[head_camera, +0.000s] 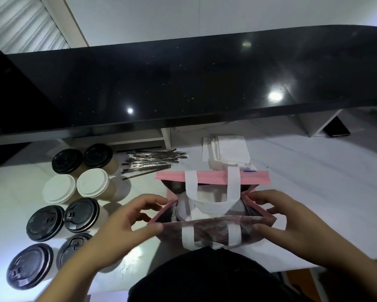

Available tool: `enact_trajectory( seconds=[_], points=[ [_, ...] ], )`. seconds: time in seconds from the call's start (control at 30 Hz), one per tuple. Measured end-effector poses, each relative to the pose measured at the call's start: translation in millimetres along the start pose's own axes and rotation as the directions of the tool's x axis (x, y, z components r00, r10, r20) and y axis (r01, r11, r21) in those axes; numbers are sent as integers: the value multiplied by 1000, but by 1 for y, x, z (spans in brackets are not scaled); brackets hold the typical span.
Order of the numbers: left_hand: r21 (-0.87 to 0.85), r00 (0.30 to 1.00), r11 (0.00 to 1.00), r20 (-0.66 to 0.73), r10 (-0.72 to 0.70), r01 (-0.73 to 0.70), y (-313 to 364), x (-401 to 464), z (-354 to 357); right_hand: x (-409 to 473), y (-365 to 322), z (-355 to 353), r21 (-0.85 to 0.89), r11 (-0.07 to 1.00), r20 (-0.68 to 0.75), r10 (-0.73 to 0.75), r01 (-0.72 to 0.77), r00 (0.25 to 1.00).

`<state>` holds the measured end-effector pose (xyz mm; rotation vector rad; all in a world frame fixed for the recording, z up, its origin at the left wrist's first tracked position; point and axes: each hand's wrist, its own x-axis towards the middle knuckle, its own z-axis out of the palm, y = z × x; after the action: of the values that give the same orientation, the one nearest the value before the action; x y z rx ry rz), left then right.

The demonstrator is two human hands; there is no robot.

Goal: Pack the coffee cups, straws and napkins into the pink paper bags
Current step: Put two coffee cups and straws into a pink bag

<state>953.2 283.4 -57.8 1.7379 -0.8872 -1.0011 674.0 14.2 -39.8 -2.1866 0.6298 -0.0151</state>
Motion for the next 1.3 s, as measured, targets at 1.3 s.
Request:
enact_trajectory(
  seconds=[1.3],
  points=[
    [517,902,827,-214,374,-220,4,42,29,38,35,24,-519,837,-315,-378,176,871]
  ],
)
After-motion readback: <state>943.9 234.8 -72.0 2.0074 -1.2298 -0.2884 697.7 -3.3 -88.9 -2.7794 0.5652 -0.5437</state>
